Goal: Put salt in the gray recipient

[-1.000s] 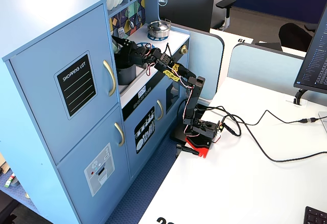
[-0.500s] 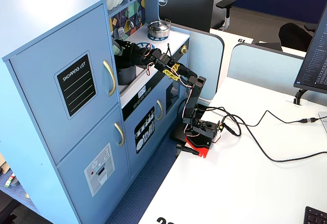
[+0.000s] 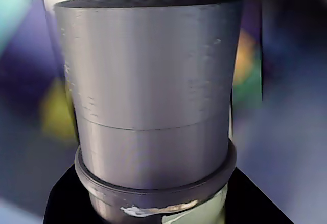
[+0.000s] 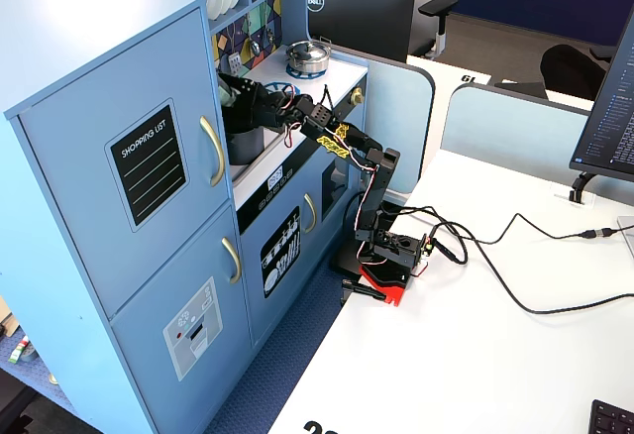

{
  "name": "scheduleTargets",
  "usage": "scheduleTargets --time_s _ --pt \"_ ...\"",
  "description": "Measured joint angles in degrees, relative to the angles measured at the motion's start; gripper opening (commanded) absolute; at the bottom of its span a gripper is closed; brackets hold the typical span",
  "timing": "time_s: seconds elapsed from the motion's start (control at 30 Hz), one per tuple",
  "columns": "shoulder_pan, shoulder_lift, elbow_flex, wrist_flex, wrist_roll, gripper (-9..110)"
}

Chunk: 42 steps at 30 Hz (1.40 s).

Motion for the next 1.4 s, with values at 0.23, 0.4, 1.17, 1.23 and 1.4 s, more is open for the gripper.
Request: scheduleTargets --time_s 0.23,0.4,1.17,1.23,1.4 --pt "1.1 -0.9 -3.3 0.3 -10.1 0" --pt "4.5 -0.9 -3.3 0.6 -25.0 0" --pt "37.6 2.8 2.3 -6.1 -104.9 0" --pt "40.6 2.8 4.1 -8.1 -110.1 0" --pt "46.7 2.8 9.6 -15.7 -123.0 0"
